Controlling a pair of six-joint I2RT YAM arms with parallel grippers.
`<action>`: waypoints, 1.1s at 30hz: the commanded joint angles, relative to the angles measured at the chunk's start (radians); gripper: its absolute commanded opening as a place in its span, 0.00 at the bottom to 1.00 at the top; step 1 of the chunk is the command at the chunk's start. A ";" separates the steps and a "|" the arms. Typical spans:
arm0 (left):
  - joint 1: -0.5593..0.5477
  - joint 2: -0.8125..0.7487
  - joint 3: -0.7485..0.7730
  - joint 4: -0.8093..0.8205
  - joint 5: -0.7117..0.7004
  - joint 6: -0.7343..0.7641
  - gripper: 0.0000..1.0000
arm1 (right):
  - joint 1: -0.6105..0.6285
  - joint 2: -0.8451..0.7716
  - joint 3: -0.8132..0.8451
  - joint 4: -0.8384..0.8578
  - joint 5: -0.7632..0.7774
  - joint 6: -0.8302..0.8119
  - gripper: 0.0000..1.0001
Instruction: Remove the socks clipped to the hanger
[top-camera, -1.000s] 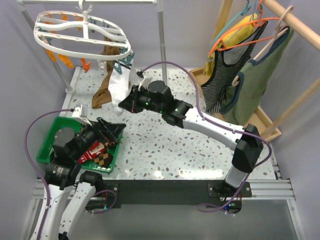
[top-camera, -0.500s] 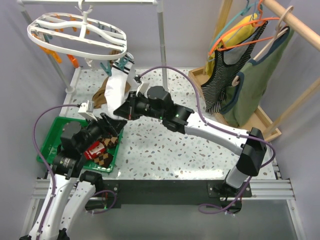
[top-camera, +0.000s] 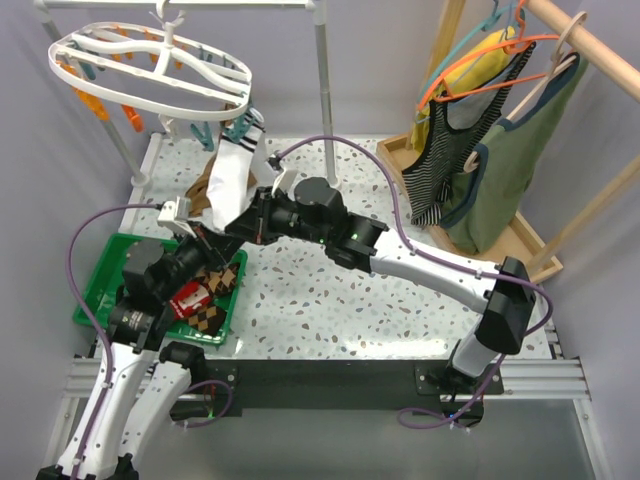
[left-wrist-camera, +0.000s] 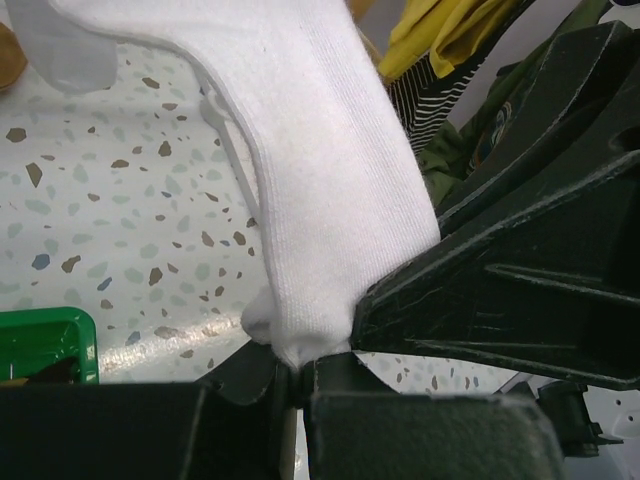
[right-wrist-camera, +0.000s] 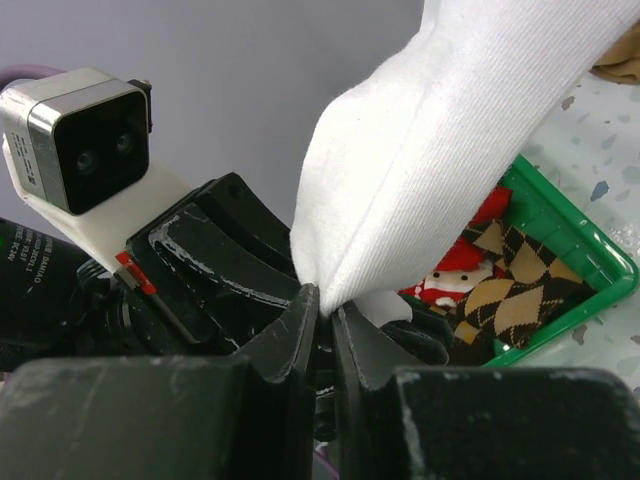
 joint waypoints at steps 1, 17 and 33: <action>-0.001 -0.013 0.025 0.061 0.013 0.013 0.00 | 0.011 -0.072 -0.020 -0.018 0.009 -0.035 0.14; -0.001 -0.007 0.023 0.072 0.092 -0.032 0.00 | -0.307 -0.040 0.043 0.005 -0.012 -0.190 0.71; -0.001 0.062 0.040 0.095 0.141 -0.044 0.00 | -0.379 0.379 0.629 -0.021 -0.100 -0.399 0.54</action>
